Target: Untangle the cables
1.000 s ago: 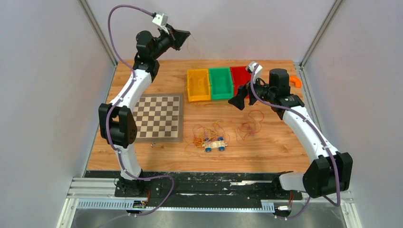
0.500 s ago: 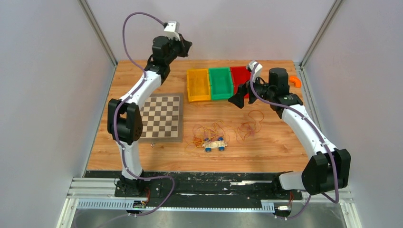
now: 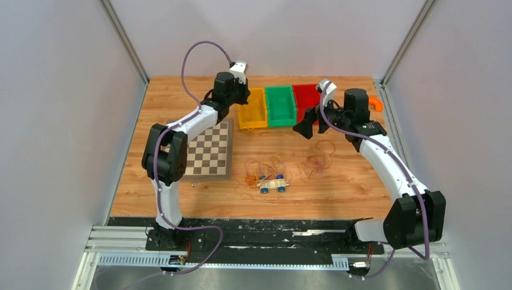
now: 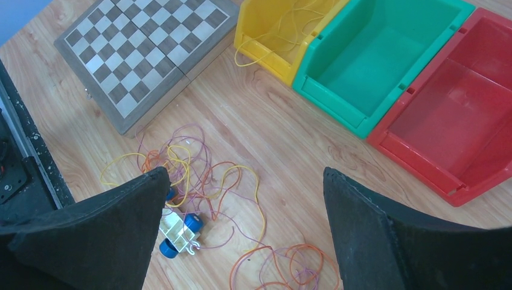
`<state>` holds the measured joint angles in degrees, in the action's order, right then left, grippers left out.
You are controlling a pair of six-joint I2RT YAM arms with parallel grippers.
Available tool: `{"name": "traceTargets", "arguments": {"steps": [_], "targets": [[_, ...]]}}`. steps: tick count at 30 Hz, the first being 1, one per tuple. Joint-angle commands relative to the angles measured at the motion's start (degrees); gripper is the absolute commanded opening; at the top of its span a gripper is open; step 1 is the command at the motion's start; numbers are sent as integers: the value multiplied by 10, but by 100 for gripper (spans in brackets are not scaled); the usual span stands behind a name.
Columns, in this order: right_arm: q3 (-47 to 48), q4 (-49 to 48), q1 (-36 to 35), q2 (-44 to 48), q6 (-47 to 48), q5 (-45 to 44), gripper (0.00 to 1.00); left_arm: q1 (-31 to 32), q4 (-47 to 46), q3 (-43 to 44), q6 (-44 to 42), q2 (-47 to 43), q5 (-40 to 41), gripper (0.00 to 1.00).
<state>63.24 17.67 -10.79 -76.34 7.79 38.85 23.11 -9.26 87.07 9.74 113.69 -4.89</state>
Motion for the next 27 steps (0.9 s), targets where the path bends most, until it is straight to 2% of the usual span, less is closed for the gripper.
{"name": "traceTargets", "arguments": {"steps": [1, 4, 9, 12, 16, 18, 20, 21, 22, 24, 27], "targets": [[-5, -25, 3, 19, 2, 3, 96, -3, 40, 5, 1, -25, -45, 0], [-7, -25, 3, 16, 0, 6, 96, -3, 94, 34, 3, 4, -50, 0], [-8, -24, 4, 16, 0, 5, 96, -4, 213, 140, -2, 87, -64, 0], [-9, -24, 5, 18, 1, 5, 96, -4, 232, 176, 3, 108, -69, 0], [-8, -23, 8, 23, 3, 6, 97, -6, 259, 218, -7, 116, -69, 8], [-9, -23, 8, 26, 2, 6, 97, -6, 278, 228, -22, 112, -66, 14], [-9, -23, 8, 26, 0, 8, 97, -6, 294, 239, -43, 108, -72, 32], [-7, -22, 8, 27, 0, 9, 97, -6, 301, 246, -52, 105, -78, 44], [-7, -21, 8, 30, 0, 9, 96, -7, 315, 261, -68, 103, -87, 50], [-8, -20, 8, 38, 0, 9, 97, -9, 327, 278, -83, 84, -111, 69], [-12, -20, 8, 49, 2, 9, 97, -10, 340, 294, -106, 53, -136, 79]]}}
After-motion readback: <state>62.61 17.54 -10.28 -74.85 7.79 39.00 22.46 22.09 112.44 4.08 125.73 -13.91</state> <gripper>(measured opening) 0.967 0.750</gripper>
